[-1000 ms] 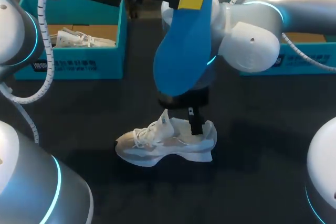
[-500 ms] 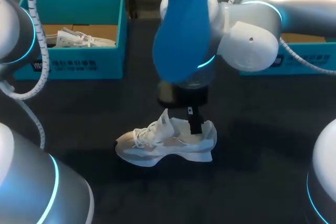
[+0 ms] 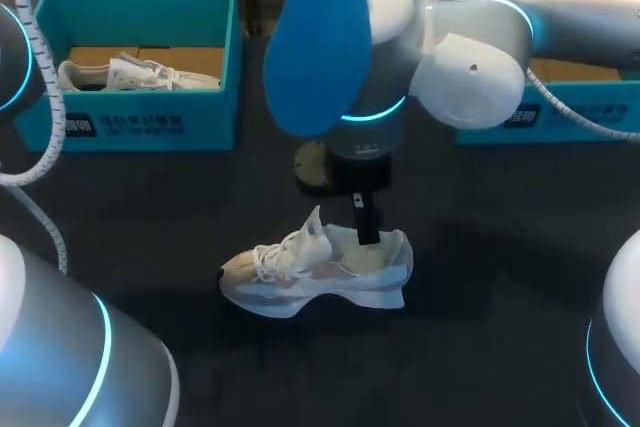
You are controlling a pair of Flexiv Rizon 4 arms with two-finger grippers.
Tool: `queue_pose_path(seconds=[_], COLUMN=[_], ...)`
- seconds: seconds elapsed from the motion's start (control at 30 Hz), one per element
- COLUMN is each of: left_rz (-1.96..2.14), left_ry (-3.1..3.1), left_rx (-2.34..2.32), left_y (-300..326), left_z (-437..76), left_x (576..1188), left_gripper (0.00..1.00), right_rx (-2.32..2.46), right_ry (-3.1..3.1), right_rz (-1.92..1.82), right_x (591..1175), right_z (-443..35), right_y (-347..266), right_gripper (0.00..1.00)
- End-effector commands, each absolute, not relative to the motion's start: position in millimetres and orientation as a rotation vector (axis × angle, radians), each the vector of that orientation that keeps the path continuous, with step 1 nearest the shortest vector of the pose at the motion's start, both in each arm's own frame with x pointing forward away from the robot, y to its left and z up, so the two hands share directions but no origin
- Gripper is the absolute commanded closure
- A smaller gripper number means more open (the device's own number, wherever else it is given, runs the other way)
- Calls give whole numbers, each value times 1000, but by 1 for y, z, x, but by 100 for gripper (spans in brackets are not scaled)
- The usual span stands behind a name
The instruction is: Take the shoe out of the shoebox, open the shoe tongue, remove and reinsert the insole, then place the shoe into the shoebox
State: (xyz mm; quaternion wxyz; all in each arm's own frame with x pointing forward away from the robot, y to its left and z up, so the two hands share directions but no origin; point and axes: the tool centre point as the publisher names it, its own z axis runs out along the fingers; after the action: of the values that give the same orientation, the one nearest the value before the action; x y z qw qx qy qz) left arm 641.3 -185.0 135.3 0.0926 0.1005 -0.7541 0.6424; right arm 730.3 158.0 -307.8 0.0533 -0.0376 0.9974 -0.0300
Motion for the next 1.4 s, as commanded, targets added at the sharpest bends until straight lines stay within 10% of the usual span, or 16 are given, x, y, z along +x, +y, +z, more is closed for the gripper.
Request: queue_pose_path(seconds=[0.03, 1.23, 1.27, 1.33, 1.4], left_rz=[1925, 1928, 1928, 1928, 1928], left_ry=[-2230, -2273, -2273, -2273, -2273], left_rx=[316, 422, 422, 422, 422], left_y=[-175, -155, -155, -155, -155], left_z=[136, 136, 136, 136, 136], left_x=[639, 650, 650, 650, 650], left_gripper=[100, 100, 100, 100, 100], right_rx=[-123, -82, -82, -84, -88], right_ry=[3036, 3112, 3118, 3125, 3131], right_rz=[-92, -44, -46, -51, -53], right_x=[738, 754, 754, 753, 752], right_z=[-315, -375, -376, -378, -379], right_y=[161, 168, 168, 168, 167], right_gripper=[0, 0, 4, 67, 100])
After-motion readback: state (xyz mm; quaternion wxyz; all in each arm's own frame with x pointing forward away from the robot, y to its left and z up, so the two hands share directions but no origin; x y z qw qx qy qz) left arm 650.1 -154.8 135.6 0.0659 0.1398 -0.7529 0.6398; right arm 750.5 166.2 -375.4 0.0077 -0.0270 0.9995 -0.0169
